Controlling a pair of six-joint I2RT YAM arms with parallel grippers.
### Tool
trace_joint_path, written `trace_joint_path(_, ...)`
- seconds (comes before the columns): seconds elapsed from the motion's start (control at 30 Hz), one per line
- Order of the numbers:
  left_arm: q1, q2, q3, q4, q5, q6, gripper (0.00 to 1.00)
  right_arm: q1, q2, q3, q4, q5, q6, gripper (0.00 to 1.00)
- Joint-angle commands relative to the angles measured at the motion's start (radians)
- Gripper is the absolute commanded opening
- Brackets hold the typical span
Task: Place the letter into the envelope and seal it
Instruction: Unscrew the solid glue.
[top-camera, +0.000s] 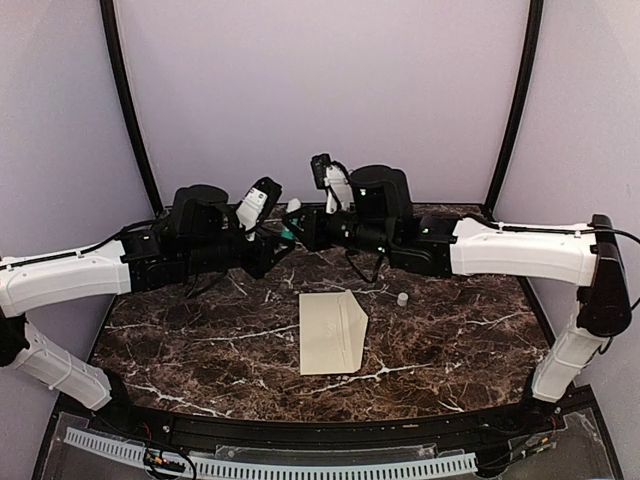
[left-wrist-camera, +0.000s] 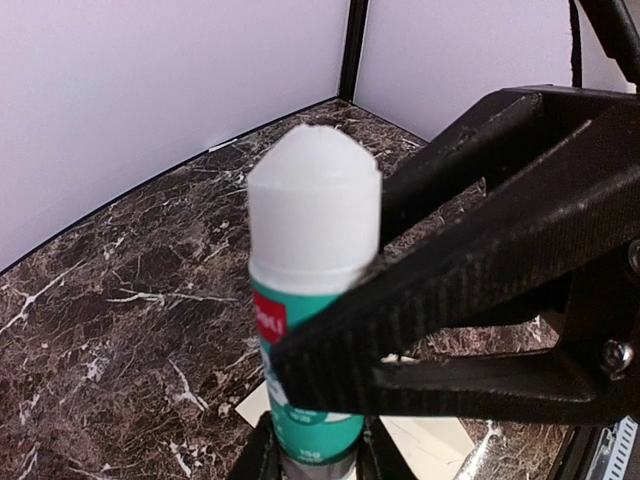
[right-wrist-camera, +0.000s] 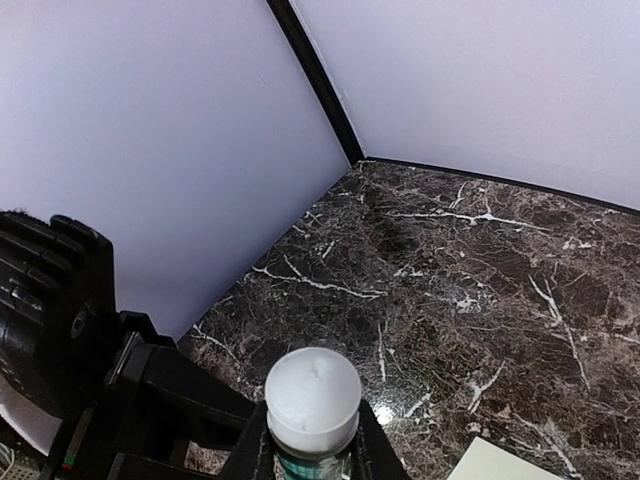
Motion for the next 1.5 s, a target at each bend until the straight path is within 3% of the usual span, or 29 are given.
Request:
trace_joint_path(0.0,0.000,-0.035,-0.019,0.097,0.038,-0.045,0.00,0.033,-0.083,-0.022,0.084,-0.047,-0.025,0.25)
trace_joint_path(0.17,0.025,-0.081,-0.039,0.168,0.185,-0.109,0.00,0.009,-0.179,-0.129,0.180,-0.105,-0.035,0.55)
trace_joint_path(0.33,0.063,-0.125,-0.065,0.240,0.361,-0.163,0.00,-0.050,-0.296,-0.294,0.363,-0.273,-0.016,0.70)
trace_joint_path(0.43,0.072,-0.133,-0.085,0.293,0.488,-0.173,0.00,-0.098,-0.315,-0.357,0.470,-0.406,0.046,0.73)
trace_joint_path(0.57,0.072,-0.108,-0.074,0.352,0.725,-0.200,0.00,-0.121,-0.289,-0.373,0.557,-0.554,0.079,0.67)
trace_joint_path(0.77,0.072,-0.071,-0.044,0.342,0.827,-0.207,0.00,-0.120,-0.234,-0.324,0.614,-0.676,0.090,0.51)
trace_joint_path(1.23,0.072,-0.052,-0.034,0.356,0.848,-0.227,0.00,-0.106,-0.187,-0.290,0.601,-0.767,0.078,0.30)
trace_joint_path(1.47,0.072,-0.058,-0.035,0.310,0.764,-0.187,0.00,-0.105,-0.192,-0.287,0.577,-0.736,0.072,0.00)
